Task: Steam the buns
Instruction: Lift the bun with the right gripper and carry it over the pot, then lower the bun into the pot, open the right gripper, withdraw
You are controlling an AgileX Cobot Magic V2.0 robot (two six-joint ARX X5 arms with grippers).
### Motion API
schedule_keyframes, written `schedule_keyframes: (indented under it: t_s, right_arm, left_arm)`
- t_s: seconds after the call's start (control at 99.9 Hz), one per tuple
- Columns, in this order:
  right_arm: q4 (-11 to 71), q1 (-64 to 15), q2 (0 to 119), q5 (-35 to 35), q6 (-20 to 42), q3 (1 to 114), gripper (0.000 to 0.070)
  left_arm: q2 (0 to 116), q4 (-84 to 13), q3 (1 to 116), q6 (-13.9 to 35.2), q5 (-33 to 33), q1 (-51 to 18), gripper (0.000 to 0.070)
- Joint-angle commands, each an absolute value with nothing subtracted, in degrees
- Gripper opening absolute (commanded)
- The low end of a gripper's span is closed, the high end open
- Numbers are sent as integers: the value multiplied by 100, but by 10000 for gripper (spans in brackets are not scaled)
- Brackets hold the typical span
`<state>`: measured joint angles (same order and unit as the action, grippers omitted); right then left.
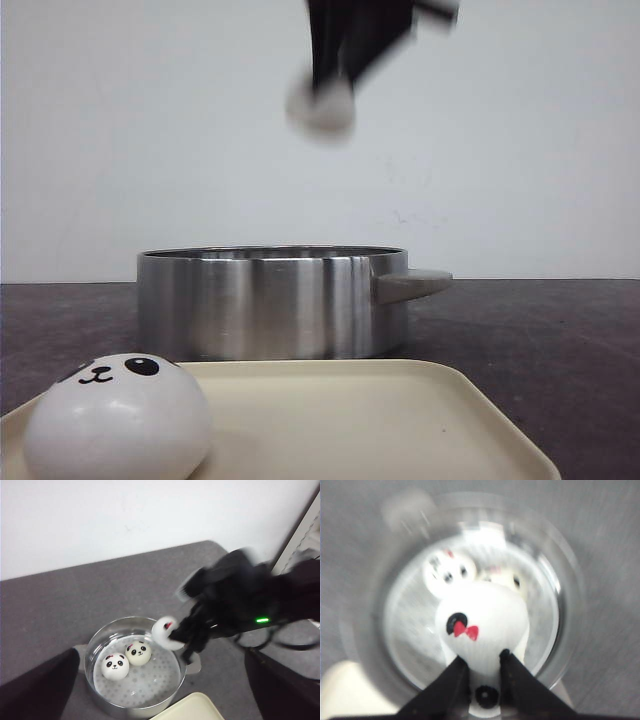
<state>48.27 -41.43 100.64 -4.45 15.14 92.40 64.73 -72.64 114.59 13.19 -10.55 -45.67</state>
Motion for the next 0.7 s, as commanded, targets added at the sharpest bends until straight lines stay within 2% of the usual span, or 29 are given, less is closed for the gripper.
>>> schedule_keyframes:
  t_s: [0.0, 0.39, 0.43, 0.55, 0.69]
  right_arm:
    - [4864, -4117, 10385, -416, 1345, 9314, 7]
    - [4954, -3983, 11351, -231, 1343, 9314, 16]
    - [4952, -3983, 11386, -224, 1352, 9314, 55]
    - [4930, -3986, 11443, -224, 1350, 9314, 285]
    - [4969, -3983, 11456, -237, 1352, 9314, 355]
  left_arm:
    - [6552, -7223, 11577, 1271, -1072, -4619, 626]
    - [6549, -7378, 11577, 1356, -1072, -4619, 626]
    - [6549, -7417, 11577, 1374, -1072, -4619, 626]
    - [6549, -7491, 11577, 1382, -1072, -4619, 626]
    - [6549, -7524, 11577, 1382, -1072, -4619, 626]
